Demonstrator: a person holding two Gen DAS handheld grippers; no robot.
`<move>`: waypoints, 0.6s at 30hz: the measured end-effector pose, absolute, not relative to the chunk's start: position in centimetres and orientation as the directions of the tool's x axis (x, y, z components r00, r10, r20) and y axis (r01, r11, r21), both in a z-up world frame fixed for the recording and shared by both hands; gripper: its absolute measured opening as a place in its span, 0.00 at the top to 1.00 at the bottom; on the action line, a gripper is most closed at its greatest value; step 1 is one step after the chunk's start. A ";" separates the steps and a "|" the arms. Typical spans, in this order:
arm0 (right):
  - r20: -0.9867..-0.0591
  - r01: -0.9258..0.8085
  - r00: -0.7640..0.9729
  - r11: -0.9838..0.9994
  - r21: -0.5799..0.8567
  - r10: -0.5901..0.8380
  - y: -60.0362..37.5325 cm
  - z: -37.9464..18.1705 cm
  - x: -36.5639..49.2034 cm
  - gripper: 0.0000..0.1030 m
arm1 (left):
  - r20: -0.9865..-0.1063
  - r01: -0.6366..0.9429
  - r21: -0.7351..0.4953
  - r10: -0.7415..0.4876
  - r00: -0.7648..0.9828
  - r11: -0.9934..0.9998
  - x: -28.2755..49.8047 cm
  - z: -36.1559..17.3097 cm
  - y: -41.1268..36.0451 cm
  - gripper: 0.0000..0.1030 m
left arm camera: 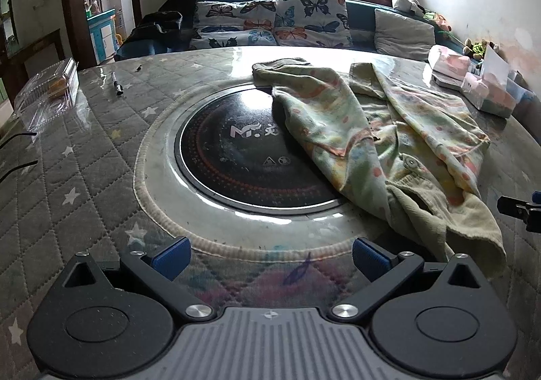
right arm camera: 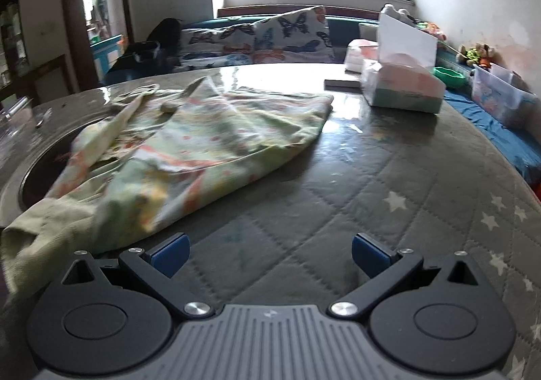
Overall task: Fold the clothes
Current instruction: 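Move both grippers toward the crumpled pale green floral shirt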
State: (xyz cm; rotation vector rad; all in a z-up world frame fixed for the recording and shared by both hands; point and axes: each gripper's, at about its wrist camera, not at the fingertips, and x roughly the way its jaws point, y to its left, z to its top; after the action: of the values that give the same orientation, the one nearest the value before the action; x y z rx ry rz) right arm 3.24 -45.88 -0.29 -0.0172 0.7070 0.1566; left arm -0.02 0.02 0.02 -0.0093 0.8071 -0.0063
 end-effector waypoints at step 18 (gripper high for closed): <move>-0.676 -0.236 0.706 0.970 0.053 0.209 -44.3 0.2 -0.6 0.00 | -0.733 0.042 0.020 -0.014 0.680 0.999 -2.5 -0.3 -1.1 0.00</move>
State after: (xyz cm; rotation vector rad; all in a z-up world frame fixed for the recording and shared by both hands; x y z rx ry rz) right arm -0.61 -44.33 0.16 -0.0388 0.7465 0.2470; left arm -2.54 -1.06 -0.25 0.0362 0.8224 -0.0312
